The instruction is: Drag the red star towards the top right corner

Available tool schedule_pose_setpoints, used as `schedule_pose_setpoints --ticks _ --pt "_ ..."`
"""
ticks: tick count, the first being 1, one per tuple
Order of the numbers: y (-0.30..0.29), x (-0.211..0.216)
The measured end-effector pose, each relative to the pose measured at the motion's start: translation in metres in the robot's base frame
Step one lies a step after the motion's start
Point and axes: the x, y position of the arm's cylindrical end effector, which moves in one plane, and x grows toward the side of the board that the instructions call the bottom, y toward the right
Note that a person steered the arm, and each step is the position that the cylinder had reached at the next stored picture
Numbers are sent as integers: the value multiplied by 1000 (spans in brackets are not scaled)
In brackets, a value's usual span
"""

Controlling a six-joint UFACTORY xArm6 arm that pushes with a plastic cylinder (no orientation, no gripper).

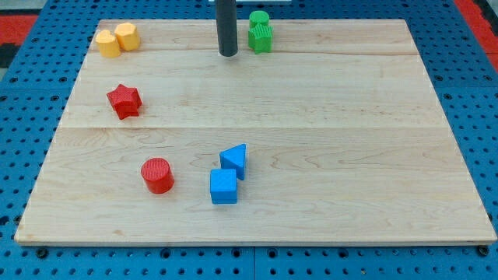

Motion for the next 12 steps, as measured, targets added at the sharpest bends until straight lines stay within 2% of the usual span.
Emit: schedule_pose_setpoints --ticks 7,10,11,12 --pt "1 24" --pt "30 25" --pt "-2 25" --pt "-74 26"
